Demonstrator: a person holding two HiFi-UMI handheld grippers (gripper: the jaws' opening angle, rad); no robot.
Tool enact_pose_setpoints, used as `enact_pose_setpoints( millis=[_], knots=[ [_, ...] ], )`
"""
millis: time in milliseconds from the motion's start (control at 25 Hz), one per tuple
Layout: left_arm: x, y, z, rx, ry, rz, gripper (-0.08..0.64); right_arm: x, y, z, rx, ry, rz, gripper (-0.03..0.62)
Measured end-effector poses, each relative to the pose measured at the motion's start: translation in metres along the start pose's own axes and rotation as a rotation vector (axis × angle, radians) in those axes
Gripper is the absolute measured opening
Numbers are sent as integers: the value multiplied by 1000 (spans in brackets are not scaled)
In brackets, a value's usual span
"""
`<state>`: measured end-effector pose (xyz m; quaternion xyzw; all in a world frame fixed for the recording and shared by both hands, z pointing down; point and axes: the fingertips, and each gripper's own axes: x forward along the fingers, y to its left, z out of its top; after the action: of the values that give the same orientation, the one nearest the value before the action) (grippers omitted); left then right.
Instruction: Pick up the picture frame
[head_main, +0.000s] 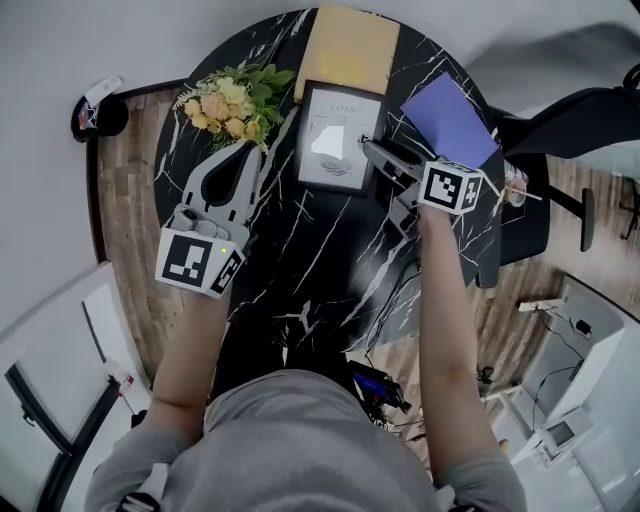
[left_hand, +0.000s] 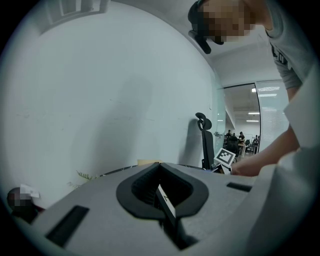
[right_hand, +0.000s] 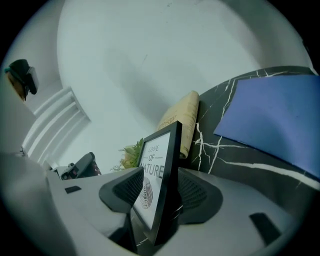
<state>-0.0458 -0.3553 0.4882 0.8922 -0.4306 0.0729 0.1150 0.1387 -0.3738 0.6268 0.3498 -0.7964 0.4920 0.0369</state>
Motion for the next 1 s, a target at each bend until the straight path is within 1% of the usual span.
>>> enact_pose_setpoints(
  millis=[120,240,400,440,520,600,800,1000],
  knots=[
    [-2,1,0,3,1,2,8,4,-1,-1,62,36,15,212],
    [-4,3,-3,3,6,7,8,9,-6,-3,116,83,-3,212],
    [-6,3,-3,-1,5,8,8,18,-9,-7,132,165,-26,209],
    [-6,3,-3,-1,5,7,8,19,-9,-7,136,174,-25,196],
    [-7,3,-4,-1,6,6,8,21,-9,-5,151,168,-13,145],
    [-9,4,-4,2,8,10,8,22,-8,-2,156,143,3,128],
    [-16,9,-3,0,6,15,8,20,-5,1,144,104,26,112],
    [-18,13,-3,-3,4,16,8,16,4,5,152,37,79,95]
  ],
)
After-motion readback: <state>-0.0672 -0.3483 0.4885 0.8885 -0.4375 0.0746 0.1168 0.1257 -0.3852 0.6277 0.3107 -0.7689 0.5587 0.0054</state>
